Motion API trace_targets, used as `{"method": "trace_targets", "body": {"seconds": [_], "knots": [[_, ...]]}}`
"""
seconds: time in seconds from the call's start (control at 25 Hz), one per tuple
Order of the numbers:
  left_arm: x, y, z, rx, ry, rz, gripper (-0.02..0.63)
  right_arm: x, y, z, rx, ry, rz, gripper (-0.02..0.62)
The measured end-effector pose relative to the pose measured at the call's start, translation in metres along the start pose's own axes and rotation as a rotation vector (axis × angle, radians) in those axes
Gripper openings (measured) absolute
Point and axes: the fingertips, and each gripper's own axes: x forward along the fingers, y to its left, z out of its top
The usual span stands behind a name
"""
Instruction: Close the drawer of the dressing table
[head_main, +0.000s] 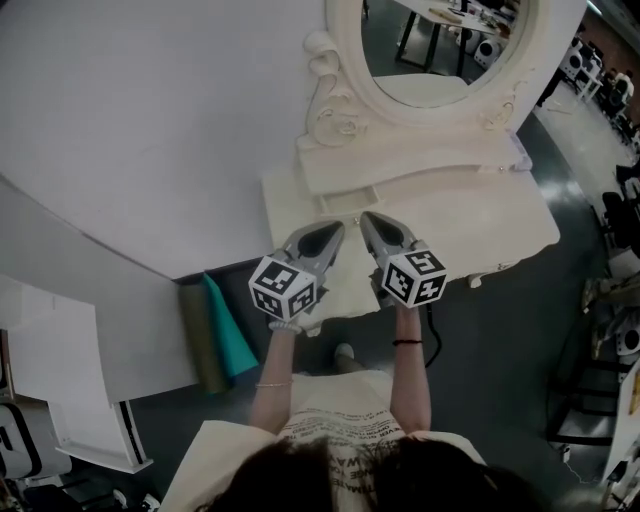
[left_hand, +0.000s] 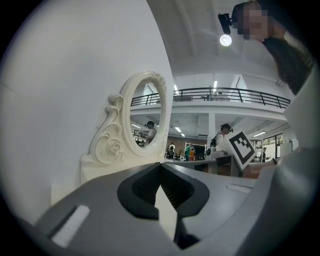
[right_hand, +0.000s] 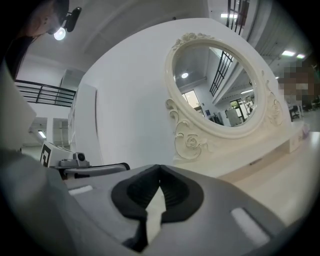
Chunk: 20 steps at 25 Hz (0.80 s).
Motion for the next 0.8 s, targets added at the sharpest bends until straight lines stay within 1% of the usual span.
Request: {"method": "trace_targets", "body": {"seconds": [0.4, 0.68, 0.8], "knots": [[0.014, 0.009, -0.010, -0.030, 0.030, 0.064, -0.002, 0.015, -0.014, -0.002, 0.008, 0.054, 0.056, 0.003], [0.019, 0.007, -0.027, -0.073, 0.056, 0.080, -0.002, 0.017, -0.022, -0.014, 0.020, 0.103, 0.067, 0.003], [0.020, 0.007, -0.033, -0.097, 0.058, 0.082, -0.001, 0.018, -0.026, -0.024, 0.045, 0.143, 0.062, 0.003]]}}
